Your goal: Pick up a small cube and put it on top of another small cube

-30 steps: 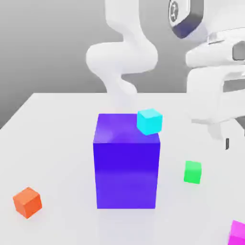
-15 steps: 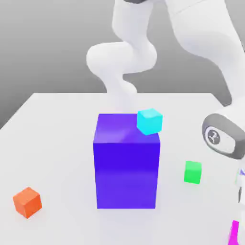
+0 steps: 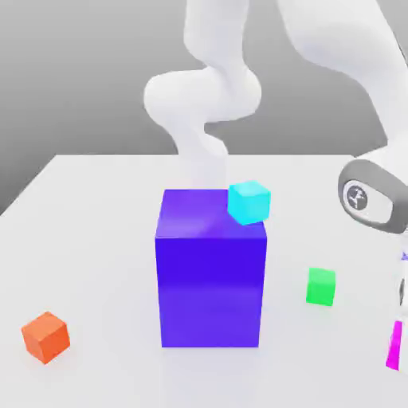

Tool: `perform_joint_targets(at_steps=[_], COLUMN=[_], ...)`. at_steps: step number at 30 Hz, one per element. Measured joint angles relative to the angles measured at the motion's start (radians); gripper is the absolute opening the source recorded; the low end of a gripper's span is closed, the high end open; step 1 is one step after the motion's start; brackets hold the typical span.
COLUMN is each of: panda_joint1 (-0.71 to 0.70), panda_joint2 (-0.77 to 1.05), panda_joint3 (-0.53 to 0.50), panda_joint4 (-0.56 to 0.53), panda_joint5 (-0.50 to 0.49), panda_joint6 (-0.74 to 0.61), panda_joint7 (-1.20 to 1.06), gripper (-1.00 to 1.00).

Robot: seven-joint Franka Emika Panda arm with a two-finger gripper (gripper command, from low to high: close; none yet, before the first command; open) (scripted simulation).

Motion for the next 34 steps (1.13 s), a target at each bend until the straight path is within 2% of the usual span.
perform_joint_targets(at_steps=[9, 15, 20, 24, 25, 31, 34], panda_joint1=[0.05, 0.108, 0.079, 0.055, 0.056, 0.06, 0.09], panda_joint2=[-0.305, -0.5, -0.421, -0.277, -0.258, -0.248, -0.319], panda_joint3=[0.093, 0.1, 0.124, 0.096, 0.089, 0.085, 0.089], panda_joint4=[-0.326, -0.544, -0.589, -0.586, -0.586, -0.585, -0.588], panda_joint5=[0.186, 0.246, 0.177, 0.011, -0.016, -0.03, 0.069], panda_joint6=[0.033, 0.058, 0.181, 0.315, 0.331, 0.34, 0.277], panda_joint7=[-0.124, -0.163, -0.114, 0.001, 0.02, 0.029, -0.04], gripper=[-1.0, -1.0, -1.0, -1.0, 1.0, 1.0, 1.0])
